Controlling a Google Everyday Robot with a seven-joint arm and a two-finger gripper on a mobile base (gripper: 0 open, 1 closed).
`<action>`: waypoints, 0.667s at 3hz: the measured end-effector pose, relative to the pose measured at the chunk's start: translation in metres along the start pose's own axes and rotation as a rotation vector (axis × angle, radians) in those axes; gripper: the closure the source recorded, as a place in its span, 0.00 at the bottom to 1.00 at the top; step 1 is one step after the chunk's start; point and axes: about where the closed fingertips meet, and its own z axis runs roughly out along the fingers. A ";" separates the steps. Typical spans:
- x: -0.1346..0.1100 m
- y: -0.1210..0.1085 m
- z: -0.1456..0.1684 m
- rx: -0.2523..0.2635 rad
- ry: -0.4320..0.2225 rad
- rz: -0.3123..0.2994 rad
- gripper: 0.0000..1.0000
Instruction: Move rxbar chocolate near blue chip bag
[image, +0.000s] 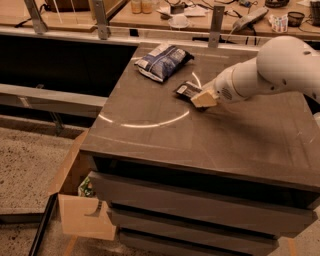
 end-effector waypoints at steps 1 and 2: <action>-0.015 -0.024 0.019 0.052 -0.010 -0.003 1.00; -0.030 -0.042 0.034 0.087 -0.027 -0.011 1.00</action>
Offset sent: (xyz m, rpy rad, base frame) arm 0.0970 0.0069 0.0141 -0.0212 -0.1260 -0.0771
